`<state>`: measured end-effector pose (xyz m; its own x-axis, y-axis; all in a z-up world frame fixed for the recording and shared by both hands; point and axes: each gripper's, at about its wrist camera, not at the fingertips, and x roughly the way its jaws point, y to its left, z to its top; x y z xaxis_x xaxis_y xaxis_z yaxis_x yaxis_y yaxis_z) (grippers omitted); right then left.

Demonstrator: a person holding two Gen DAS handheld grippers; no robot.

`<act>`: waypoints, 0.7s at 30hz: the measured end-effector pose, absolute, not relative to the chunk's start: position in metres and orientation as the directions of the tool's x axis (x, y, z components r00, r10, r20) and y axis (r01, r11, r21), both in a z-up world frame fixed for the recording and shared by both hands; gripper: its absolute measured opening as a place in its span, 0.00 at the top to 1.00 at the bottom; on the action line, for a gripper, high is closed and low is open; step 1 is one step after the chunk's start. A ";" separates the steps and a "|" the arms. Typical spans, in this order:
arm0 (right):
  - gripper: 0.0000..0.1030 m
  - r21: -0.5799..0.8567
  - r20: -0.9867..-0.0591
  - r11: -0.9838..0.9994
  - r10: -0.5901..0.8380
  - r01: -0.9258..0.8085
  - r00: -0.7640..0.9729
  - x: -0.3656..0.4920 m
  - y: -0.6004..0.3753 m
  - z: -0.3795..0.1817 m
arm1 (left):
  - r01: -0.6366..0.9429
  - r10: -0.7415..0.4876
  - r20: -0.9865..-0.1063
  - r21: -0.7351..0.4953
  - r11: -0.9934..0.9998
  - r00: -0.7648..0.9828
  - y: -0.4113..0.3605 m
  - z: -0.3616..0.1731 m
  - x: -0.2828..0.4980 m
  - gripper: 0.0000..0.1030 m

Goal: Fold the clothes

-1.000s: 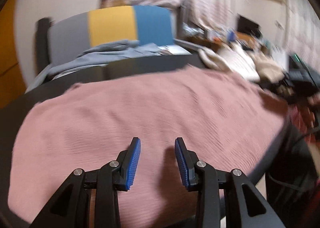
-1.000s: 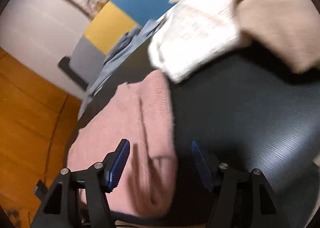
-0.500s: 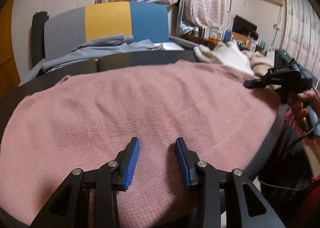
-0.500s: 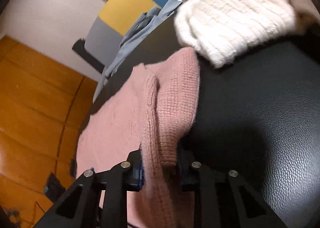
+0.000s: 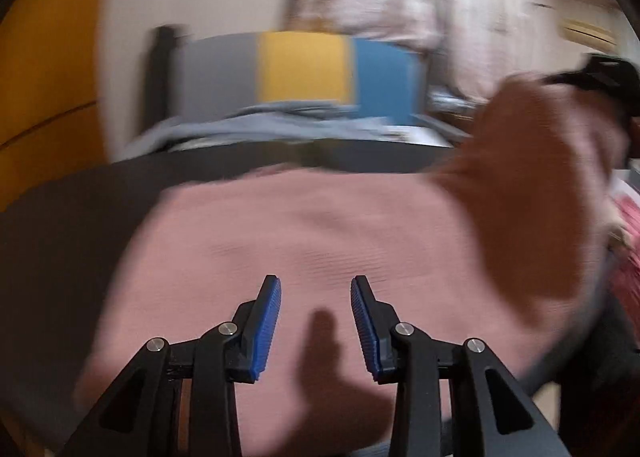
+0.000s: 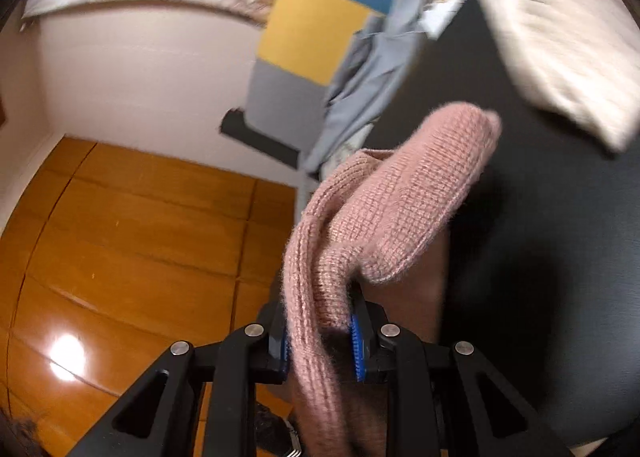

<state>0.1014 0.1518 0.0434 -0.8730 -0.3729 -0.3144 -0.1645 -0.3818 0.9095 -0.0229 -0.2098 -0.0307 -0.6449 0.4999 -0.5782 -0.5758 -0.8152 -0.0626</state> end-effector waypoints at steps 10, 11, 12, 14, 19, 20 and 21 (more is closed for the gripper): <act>0.78 0.792 -0.474 -0.606 -0.540 -0.069 -0.696 -0.052 -0.019 0.065 | -0.500 0.513 -0.575 -0.197 -0.843 -0.638 -0.260 -0.060 -0.039 0.60; 0.78 0.764 -0.515 -0.642 -0.539 -0.071 -0.666 -0.067 -0.040 0.055 | -0.502 0.518 -0.571 -0.203 -0.841 -0.636 -0.261 -0.060 -0.038 0.60; 0.78 0.733 -0.556 -0.676 -0.536 -0.072 -0.635 -0.082 -0.062 0.046 | -0.504 0.524 -0.568 -0.210 -0.838 -0.635 -0.262 -0.061 -0.037 0.60; 0.78 0.705 -0.612 -0.703 -0.537 -0.093 -0.581 -0.099 -0.092 0.021 | -0.507 0.536 -0.560 -0.225 -0.832 -0.631 -0.264 -0.062 -0.036 0.60; 0.71 0.676 -0.682 -0.726 -0.552 -0.126 -0.479 -0.123 -0.143 -0.029 | -0.513 0.569 -0.542 -0.270 -0.815 -0.619 -0.272 -0.062 -0.030 0.60; 0.67 0.679 -0.675 -0.725 -0.557 -0.112 -0.483 -0.120 -0.144 -0.028 | -0.513 0.577 -0.537 -0.283 -0.811 -0.616 -0.274 -0.062 -0.030 0.60; 0.55 0.689 -0.653 -0.720 -0.565 -0.087 -0.504 -0.111 -0.141 -0.022 | -0.512 0.586 -0.531 -0.299 -0.805 -0.612 -0.276 -0.061 -0.031 0.60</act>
<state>-0.1113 -0.1413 -0.0218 -0.5043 -0.5645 -0.6534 -0.0872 -0.7195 0.6890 -0.0305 -0.2761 -0.0614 -0.6116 0.5861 -0.5314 -0.5120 -0.8053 -0.2988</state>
